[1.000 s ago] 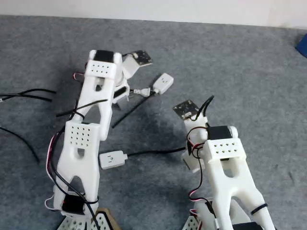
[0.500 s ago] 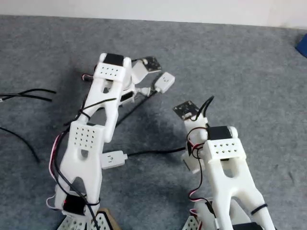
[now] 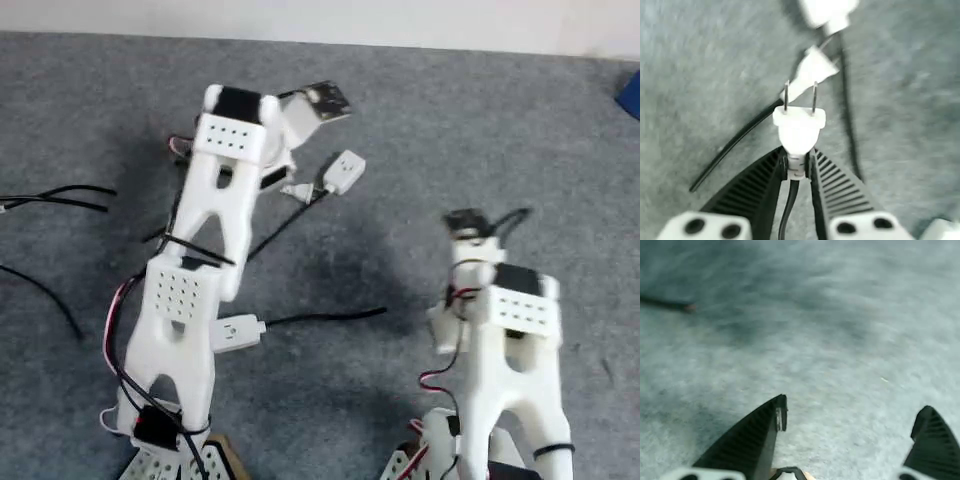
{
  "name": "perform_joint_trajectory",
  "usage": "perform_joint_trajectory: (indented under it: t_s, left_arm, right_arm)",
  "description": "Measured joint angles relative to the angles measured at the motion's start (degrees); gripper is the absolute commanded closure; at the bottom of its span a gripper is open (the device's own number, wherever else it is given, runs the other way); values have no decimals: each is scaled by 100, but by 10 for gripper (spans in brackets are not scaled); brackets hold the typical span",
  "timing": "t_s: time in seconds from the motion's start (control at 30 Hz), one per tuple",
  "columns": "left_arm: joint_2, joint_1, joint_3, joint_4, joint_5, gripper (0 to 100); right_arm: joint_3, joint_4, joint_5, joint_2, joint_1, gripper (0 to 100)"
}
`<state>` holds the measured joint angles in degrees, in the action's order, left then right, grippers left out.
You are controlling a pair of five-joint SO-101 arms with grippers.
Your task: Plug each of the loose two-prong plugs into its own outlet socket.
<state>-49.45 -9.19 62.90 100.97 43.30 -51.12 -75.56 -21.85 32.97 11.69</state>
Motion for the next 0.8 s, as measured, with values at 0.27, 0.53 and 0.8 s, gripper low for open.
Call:
perform_joint_trajectory:
  t_s: [0.27, 0.53, 0.8]
  left_arm:
    - [615, -1785, -862, 0, -88, 994]
    - [615, -3560, -897, 0, -519, 992]
    - [527, -3868, -932, 9, -536, 755]
  right_arm:
    - [281, 0, -35, 0, 1855, 615]
    - [554, 237, -202, 0, 3376, 615]
    - [642, 299, -220, 0, 3824, 615]
